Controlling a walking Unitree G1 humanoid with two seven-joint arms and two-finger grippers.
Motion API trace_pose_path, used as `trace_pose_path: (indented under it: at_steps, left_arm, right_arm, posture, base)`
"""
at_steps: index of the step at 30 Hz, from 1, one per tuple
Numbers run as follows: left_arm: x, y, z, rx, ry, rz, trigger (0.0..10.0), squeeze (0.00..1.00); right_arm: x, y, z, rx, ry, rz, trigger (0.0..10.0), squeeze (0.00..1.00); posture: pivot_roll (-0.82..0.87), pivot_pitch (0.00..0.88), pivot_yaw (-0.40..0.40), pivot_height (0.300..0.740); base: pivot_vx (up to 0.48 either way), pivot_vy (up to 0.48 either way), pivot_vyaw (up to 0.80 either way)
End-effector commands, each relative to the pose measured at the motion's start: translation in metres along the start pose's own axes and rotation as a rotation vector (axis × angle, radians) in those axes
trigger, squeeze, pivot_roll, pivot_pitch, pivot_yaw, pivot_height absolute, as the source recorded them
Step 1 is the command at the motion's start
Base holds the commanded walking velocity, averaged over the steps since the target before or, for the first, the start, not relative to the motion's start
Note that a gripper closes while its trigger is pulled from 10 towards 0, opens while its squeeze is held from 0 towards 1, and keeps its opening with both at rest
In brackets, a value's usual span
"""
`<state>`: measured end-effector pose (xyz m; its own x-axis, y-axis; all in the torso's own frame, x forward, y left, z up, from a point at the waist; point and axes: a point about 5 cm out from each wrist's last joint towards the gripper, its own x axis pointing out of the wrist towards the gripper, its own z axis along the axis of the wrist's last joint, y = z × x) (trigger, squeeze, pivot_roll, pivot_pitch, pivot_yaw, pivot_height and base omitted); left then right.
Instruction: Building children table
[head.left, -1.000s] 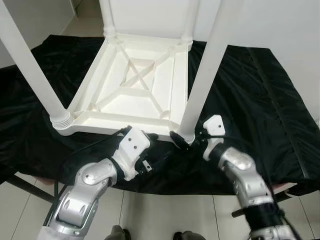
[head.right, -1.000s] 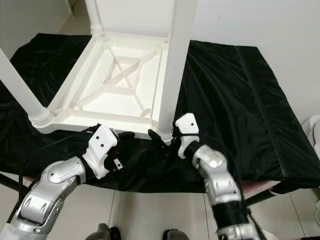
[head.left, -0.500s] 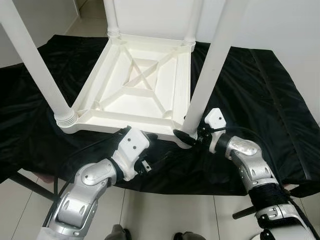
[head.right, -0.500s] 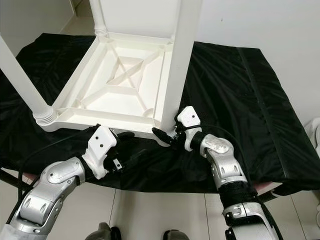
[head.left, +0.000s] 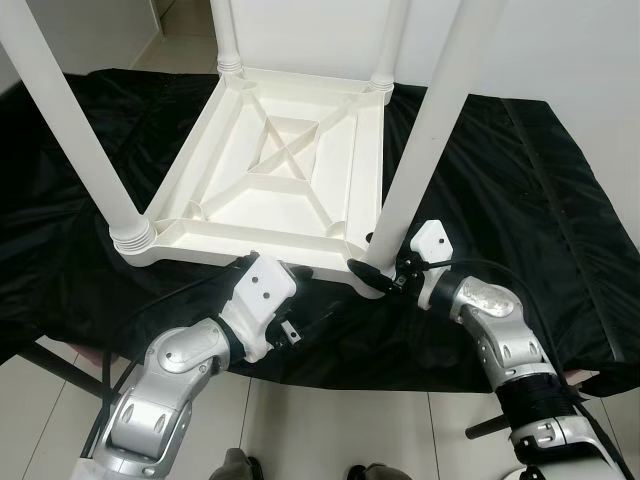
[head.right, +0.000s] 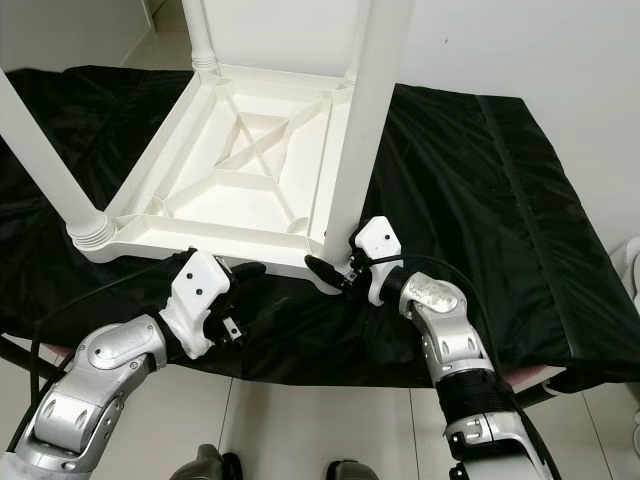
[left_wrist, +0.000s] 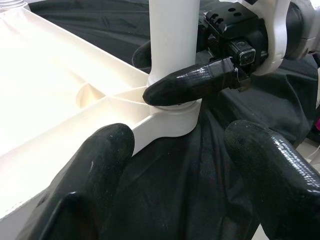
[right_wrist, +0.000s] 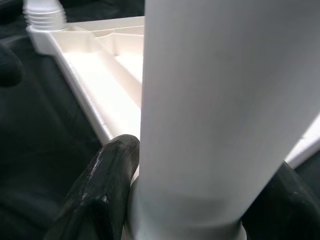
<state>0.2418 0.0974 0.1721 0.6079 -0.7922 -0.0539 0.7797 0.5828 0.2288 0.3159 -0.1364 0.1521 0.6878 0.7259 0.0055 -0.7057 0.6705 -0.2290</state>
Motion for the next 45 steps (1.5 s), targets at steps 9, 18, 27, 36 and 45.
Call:
trace_pose_path:
  at_steps: [9, 18, 27, 36, 45]
  left_arm:
    - [-0.002, 0.003, -0.001, -0.004, 0.021, 0.072, 10.0, 0.00]
    - [0.000, 0.006, 0.001, 0.003, 0.021, 0.062, 10.0, 0.00]
    - [0.000, 0.007, 0.002, 0.008, 0.022, 0.059, 10.0, 0.00]
    - [0.003, 0.009, 0.002, 0.008, 0.016, 0.070, 10.0, 0.00]
    - [0.005, 0.009, 0.002, 0.010, 0.013, 0.066, 10.0, 0.00]
  right_arm:
    - [0.003, 0.034, -0.009, 0.180, -0.036, -0.296, 10.0, 0.00]
    - [0.019, 0.061, -0.015, 0.274, -0.004, -0.593, 10.0, 0.00]
    - [0.019, 0.064, -0.011, 0.276, -0.024, -0.574, 10.0, 1.00]
    - [0.009, 0.040, 0.006, 0.203, -0.121, -0.362, 10.0, 0.00]
    - [0.008, 0.015, 0.011, 0.079, -0.115, -0.077, 10.0, 0.00]
  posture:
    - [-0.09, 0.136, 0.025, 0.740]
    - [-0.08, 0.140, 0.038, 0.740]
    - [-0.08, 0.142, 0.041, 0.740]
    - [-0.09, 0.132, 0.030, 0.740]
    - [-0.09, 0.118, 0.033, 0.740]
  base:
    - [0.000, 0.000, 0.00]
    - [0.000, 0.000, 0.00]
    - [0.000, 0.000, 0.00]
    - [0.000, 0.000, 0.00]
    - [0.000, 0.000, 0.00]
